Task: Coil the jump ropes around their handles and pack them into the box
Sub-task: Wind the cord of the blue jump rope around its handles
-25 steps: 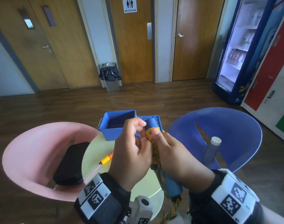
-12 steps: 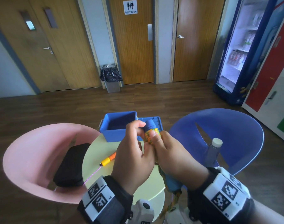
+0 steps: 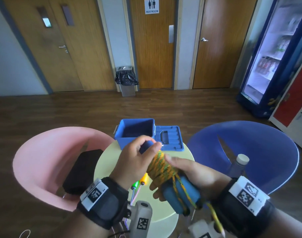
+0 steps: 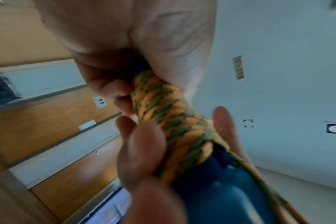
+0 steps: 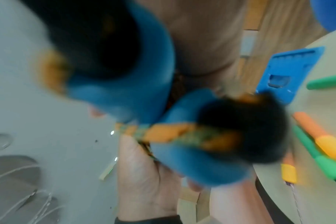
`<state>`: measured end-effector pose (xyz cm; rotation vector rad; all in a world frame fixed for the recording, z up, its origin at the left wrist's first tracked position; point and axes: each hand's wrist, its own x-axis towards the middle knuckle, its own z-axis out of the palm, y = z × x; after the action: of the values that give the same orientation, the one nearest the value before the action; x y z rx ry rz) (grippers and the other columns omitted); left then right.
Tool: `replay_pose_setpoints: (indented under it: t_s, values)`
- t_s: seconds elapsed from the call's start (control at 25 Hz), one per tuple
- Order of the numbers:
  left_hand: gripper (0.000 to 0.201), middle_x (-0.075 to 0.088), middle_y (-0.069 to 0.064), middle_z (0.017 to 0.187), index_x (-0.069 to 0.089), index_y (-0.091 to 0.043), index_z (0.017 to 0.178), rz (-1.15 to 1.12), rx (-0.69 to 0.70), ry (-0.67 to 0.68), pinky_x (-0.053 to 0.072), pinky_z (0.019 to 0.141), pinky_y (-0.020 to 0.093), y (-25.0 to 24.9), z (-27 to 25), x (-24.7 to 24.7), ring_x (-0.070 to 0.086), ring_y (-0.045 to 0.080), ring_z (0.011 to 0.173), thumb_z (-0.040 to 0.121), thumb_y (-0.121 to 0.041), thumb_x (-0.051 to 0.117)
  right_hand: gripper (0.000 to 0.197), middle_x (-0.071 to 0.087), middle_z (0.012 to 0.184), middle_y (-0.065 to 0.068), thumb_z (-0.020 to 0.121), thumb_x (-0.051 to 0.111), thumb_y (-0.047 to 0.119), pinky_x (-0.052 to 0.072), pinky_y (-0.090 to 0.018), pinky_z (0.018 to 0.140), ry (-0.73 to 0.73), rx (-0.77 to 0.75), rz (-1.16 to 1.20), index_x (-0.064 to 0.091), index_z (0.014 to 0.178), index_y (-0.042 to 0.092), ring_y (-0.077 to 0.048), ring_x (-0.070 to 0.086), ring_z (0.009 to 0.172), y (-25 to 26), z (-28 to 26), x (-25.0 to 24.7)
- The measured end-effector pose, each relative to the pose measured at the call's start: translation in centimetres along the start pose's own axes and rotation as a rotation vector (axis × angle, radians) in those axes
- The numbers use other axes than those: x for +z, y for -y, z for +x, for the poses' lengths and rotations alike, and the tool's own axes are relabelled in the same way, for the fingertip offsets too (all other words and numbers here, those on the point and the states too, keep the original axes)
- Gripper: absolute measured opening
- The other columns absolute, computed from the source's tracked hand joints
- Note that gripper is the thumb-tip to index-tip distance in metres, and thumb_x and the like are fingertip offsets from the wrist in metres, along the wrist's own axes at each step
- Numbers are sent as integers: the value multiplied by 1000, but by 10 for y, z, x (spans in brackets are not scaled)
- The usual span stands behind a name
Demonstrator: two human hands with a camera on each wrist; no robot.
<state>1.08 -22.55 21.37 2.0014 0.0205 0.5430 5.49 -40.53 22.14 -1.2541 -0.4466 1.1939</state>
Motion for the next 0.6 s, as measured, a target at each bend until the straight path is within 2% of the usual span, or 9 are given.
replay_pose_setpoints:
  t_s: [0.04,0.12,0.2,0.28,0.36,0.44,0.52,0.6]
  values:
    - [33,68,-9,76,67,-19,86,-10,-49,-57,47,71,20,11,7,-9,62,7,74,84,-52,67,55,64,104,-26,76,76,47,57,-46,76,12,15,-35,65,108,3,-39,66,87,-1,8,-2]
    - [34,59,-12,64,66,-14,79,-20,-181,-77,43,66,21,35,21,-23,55,4,64,83,-48,72,43,65,102,-23,75,74,27,57,-47,73,-21,70,-142,61,108,3,-40,66,87,-2,27,-3]
    - [51,44,-9,55,60,-11,67,74,-276,-3,37,61,28,58,33,-34,45,9,56,78,-60,64,31,66,96,-21,80,68,17,57,-43,68,-81,97,-256,59,105,1,-37,66,81,-3,54,-2]
    - [59,31,-5,48,43,-14,52,160,-300,-21,30,55,31,79,46,-46,35,15,50,82,-61,63,19,68,85,-16,87,62,9,56,-39,64,-74,102,-317,58,102,-2,-33,66,74,2,84,3]
    - [62,26,-2,44,34,-19,46,164,-306,-65,26,53,32,98,64,-62,30,18,49,86,-53,66,20,69,75,-14,89,59,6,55,-34,58,-42,119,-266,58,102,-9,-30,66,62,9,117,6]
    - [61,28,-2,43,34,-18,48,153,-301,-81,28,54,33,121,87,-83,32,19,50,85,-51,69,33,69,74,-16,83,60,10,54,-31,55,-23,137,-184,57,105,-14,-29,66,58,16,155,8]
    - [59,31,-3,42,36,-17,49,140,-269,-59,29,55,33,141,111,-101,33,17,49,85,-51,70,37,68,82,-19,77,63,15,50,-32,56,-17,132,-143,59,104,-10,-30,65,63,22,190,10]
    - [56,31,-5,42,38,-18,49,80,-227,-25,29,55,31,162,133,-120,32,13,48,82,-52,68,41,64,91,-21,72,67,20,53,-32,59,-3,125,-64,58,105,-5,-31,63,72,23,224,12]
